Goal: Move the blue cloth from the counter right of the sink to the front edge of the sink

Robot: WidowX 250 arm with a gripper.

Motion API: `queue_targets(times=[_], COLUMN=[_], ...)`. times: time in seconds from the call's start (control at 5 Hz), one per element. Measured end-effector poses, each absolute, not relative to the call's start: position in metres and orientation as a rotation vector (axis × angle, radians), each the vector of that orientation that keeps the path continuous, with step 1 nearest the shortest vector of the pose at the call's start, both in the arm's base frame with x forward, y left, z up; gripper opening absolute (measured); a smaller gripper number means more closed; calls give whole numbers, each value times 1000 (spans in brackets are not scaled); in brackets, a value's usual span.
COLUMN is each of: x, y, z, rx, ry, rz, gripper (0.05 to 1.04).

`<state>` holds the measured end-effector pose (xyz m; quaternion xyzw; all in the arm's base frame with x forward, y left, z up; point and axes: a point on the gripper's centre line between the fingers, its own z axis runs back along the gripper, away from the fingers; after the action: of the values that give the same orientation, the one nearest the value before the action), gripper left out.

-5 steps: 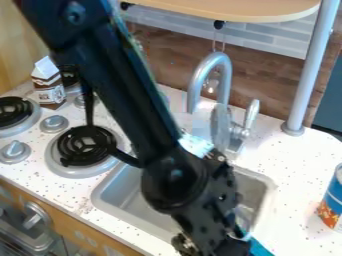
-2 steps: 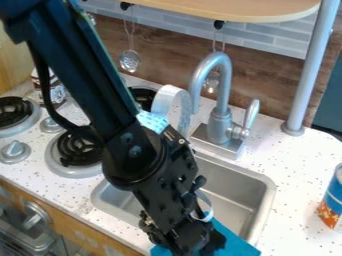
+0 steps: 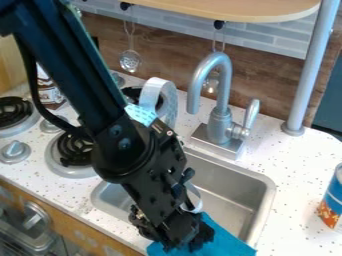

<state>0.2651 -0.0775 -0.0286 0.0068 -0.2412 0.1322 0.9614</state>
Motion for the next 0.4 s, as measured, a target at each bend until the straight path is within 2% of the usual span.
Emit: queue_targets(times=[0.2, 0.4], x=[265, 265], y=[-78, -82], z=[-18, 10], rx=[7, -34], ry=[-488, -520], rz=[251, 250], gripper=[999, 999])
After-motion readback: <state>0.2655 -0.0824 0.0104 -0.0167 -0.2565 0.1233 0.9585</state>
